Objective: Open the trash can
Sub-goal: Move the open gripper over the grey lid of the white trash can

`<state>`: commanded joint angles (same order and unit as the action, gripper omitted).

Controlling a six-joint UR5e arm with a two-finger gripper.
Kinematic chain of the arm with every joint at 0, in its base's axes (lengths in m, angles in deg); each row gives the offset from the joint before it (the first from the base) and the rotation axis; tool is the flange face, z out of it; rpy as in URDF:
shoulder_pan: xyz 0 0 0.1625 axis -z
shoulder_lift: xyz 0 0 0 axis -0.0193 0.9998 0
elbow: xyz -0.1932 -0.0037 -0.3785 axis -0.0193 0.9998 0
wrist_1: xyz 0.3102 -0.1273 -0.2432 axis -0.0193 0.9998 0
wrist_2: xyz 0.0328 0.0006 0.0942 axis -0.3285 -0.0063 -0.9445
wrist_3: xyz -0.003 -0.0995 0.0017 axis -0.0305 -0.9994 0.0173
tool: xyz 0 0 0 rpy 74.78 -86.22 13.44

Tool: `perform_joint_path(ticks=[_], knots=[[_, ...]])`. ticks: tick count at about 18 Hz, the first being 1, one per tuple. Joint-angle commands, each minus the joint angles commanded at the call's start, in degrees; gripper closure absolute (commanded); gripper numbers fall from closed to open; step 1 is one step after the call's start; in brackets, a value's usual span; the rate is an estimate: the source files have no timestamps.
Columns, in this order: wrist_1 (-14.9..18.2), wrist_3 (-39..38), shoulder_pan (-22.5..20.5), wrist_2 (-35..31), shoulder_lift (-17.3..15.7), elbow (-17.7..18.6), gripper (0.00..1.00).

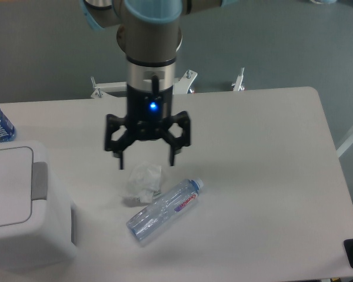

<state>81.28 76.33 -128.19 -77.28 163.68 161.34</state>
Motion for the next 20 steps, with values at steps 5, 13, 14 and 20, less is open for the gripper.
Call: perform_joint_path(ticks=[5, 13, 14, 20], knots=[[-0.9, -0.1, 2.6, 0.2, 0.9, -0.2, 0.00], [-2.8, -2.2, 5.0, 0.1, 2.4, -0.3, 0.00], [-2.8, -2.3, 5.4, 0.1, 2.4, -0.4, 0.00], [-3.2, -3.4, 6.5, 0.0, 2.5, -0.4, 0.00]])
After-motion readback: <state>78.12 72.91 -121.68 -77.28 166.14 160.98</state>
